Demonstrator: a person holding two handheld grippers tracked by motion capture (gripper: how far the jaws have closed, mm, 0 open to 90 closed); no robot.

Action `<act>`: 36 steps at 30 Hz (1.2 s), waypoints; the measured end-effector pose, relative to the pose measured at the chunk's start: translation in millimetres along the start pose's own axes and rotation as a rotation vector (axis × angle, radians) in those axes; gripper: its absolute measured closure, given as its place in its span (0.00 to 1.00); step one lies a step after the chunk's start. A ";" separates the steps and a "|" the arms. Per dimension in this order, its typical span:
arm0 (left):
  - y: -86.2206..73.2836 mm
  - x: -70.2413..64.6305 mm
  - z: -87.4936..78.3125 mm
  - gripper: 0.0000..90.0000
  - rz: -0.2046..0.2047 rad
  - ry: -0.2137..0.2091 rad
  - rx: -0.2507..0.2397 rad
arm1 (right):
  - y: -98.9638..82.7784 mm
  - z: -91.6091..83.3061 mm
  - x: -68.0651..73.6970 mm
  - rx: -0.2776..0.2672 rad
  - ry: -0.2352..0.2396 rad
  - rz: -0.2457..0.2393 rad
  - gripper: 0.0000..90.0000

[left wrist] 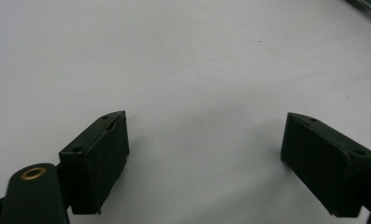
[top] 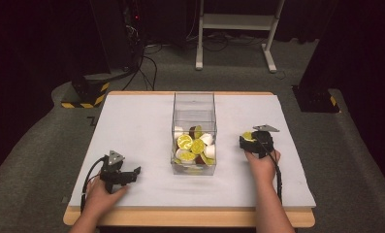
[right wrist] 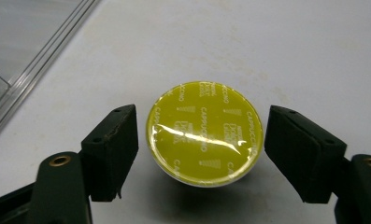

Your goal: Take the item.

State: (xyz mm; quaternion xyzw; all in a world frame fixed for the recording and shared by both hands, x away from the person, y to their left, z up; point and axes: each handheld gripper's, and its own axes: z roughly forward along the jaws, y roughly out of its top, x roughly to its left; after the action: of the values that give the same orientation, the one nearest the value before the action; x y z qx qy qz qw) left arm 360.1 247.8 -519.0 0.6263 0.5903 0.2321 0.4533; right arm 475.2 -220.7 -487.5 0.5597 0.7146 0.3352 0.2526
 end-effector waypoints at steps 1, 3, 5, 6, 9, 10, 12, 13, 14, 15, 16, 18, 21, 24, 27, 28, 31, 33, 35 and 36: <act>0.0 0.0 0.0 0.17 0.000 0.000 0.000 | 0.0 0.0 0.0 0.000 0.000 0.000 0.28; 0.0 0.0 0.0 0.17 0.000 0.000 0.000 | 0.5 -1.5 0.3 -0.003 0.000 0.001 0.27; 0.0 0.0 0.0 0.17 0.000 0.000 0.000 | 0.8 -4.0 0.9 -0.012 0.012 0.004 0.25; 0.0 0.0 0.0 0.17 0.000 0.000 0.000 | 0.8 -5.0 1.5 -0.014 0.018 0.002 0.25; 0.0 0.0 0.0 0.17 0.001 0.000 0.000 | 0.7 -7.8 3.8 -0.019 0.020 0.001 0.25; 0.0 -0.1 0.1 0.17 -0.001 0.000 -0.001 | 0.7 -8.9 4.4 -0.023 0.024 -0.004 0.25; 0.0 -0.1 0.0 0.17 -0.001 0.000 0.000 | -0.1 -12.7 8.0 -0.031 0.033 -0.010 0.25; 0.0 -0.2 0.1 0.17 -0.002 0.000 -0.001 | -1.5 -16.7 11.2 -0.047 0.042 -0.018 0.25; 0.0 -0.2 0.1 0.17 -0.002 0.000 -0.001 | -1.5 -16.7 11.2 -0.047 0.042 -0.018 0.25; 0.0 -0.2 0.1 0.17 -0.002 0.000 -0.001 | -2.1 -18.2 12.3 -0.053 0.046 -0.024 0.25; 0.0 -0.2 0.1 0.17 -0.002 0.000 -0.001 | -2.9 -21.0 15.1 -0.052 0.047 -0.024 0.25; -0.1 -0.3 0.1 0.17 -0.003 0.000 -0.002 | -4.3 -25.3 19.5 -0.062 0.058 -0.032 0.26; -0.1 -0.3 0.2 0.17 -0.003 0.000 -0.002 | -6.5 -31.6 25.5 -0.075 0.065 -0.052 0.26; 0.0 -0.2 0.1 0.17 -0.002 0.000 -0.001 | -9.9 -38.1 32.0 -0.086 0.082 -0.066 0.26; 0.0 -0.2 0.1 0.17 -0.002 0.000 -0.001 | -12.1 -41.1 35.4 -0.085 0.090 -0.075 0.26; 0.0 -0.2 0.1 0.17 -0.002 0.000 -0.001 | -13.1 -42.7 37.3 -0.083 0.093 -0.081 0.26; 0.0 -0.3 0.1 0.17 -0.003 0.000 -0.001 | -17.7 -49.9 44.5 -0.089 0.109 -0.085 0.26; 0.0 -0.2 0.1 0.17 -0.003 0.000 -0.001 | -22.8 -57.0 53.1 -0.087 0.126 -0.100 0.26; 0.0 -0.3 0.1 0.17 -0.003 0.000 -0.001 | -24.2 -58.5 54.9 -0.087 0.129 -0.107 0.26; 0.0 -0.2 0.1 0.17 -0.002 0.000 -0.001 | -29.1 -62.5 60.0 -0.080 0.149 -0.106 0.26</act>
State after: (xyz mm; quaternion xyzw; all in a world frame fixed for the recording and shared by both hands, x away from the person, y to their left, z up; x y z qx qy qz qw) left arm 360.1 247.5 -519.0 0.6255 0.5908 0.2319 0.4538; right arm 396.1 -179.2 -468.3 0.4840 0.7459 0.3906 0.2382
